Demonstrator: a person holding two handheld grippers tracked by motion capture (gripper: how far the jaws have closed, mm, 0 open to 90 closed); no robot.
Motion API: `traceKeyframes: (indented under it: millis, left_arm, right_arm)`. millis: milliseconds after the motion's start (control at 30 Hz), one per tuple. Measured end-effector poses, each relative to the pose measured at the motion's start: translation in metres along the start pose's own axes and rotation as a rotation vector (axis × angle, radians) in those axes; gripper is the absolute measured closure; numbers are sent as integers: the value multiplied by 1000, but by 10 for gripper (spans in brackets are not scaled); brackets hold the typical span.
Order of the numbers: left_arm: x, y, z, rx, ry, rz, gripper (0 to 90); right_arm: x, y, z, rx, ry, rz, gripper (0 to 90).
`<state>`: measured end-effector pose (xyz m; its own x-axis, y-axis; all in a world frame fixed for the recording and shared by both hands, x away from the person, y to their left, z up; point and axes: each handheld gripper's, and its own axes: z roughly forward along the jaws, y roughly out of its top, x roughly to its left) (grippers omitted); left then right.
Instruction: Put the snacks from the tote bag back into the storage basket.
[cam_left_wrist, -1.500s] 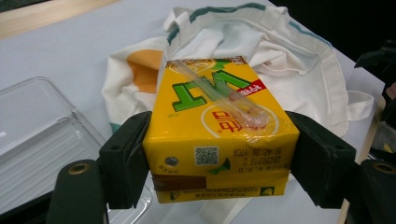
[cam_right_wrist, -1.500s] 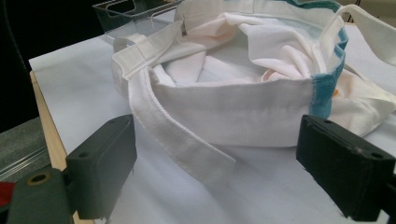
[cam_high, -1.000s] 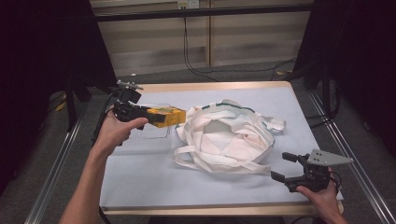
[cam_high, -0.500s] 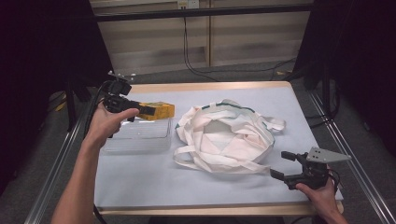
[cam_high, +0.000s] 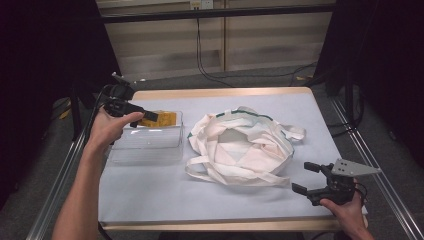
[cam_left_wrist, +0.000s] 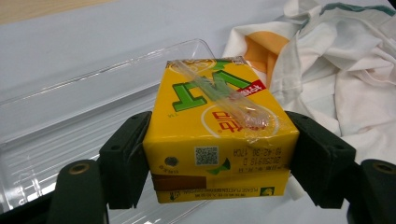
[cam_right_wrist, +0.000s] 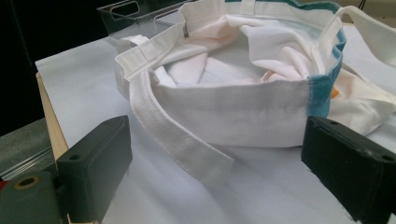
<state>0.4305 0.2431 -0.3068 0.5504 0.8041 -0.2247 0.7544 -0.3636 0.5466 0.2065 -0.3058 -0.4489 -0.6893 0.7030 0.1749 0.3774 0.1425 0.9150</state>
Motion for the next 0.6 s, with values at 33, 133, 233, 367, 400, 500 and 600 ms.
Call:
traceKeyframes:
  millis: [33, 133, 233, 367, 400, 500, 600]
  left_arm:
    - [2, 0, 0, 5, 0, -7, 277]
    - [6, -1, 4, 21, 16, -33, 277]
    - [9, -1, 6, 38, 36, -49, 277]
    - [16, 1, 11, 69, 56, -71, 277]
    - [18, 1, 12, 74, 57, -76, 277]
    - [25, 1, 18, 108, 73, -95, 277]
    - [28, 2, 24, 128, 82, -118, 277]
  right_arm:
    - [0, 0, 0, 0, 0, 0, 85]
    - [4, 2, -1, -5, -16, -12, 78]
    - [5, 2, 0, -3, -15, -17, 79]
    - [5, 2, 3, 4, -17, -27, 78]
    - [5, 2, 3, 4, -16, -28, 79]
    - [5, 2, 3, 7, -18, -29, 79]
    - [6, 2, 3, 11, -16, -31, 80]
